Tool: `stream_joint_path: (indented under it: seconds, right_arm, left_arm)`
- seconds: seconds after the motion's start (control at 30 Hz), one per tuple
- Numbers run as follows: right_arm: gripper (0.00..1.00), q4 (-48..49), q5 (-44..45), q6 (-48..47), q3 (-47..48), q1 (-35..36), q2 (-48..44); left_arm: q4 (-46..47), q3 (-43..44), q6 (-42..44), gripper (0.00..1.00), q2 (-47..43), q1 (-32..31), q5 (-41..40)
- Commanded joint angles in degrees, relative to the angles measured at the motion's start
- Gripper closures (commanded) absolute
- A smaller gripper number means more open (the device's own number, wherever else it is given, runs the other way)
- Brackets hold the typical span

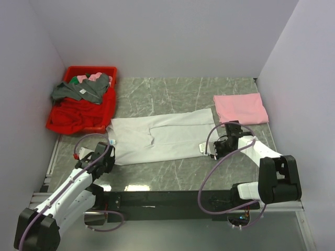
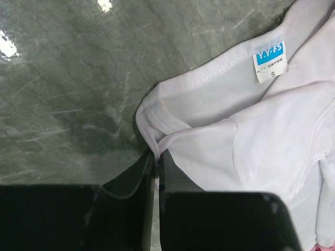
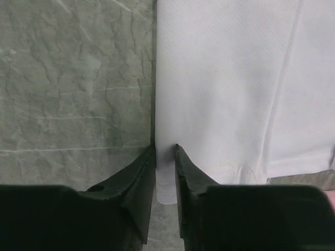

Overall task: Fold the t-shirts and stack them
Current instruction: Fold the tshirt

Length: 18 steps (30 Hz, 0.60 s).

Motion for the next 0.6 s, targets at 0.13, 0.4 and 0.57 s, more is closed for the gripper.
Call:
stream_joint_path:
  seconds: [0.13, 0.4, 0.57]
  right_arm:
    - [1.00, -6.99, 3.24, 0.84, 1.49, -0.29, -2.04]
    - [1.00, -22.89, 4.30, -3.72, -1.31, -0.03, -13.27]
    - [1.00, -31.88, -0.43, -5.15, -2.28, 2.95, -19.88]
  left_arm:
    - [0.66, 0.50, 1.32, 0.92, -0.76, -0.07, 0.10]
    - [-1.63, 0.68, 1.58, 0.92, -2.17, -0.07, -0.69]
    - [-2.86, 0.33, 1.67, 0.89, -2.61, 0.02, -0.17]
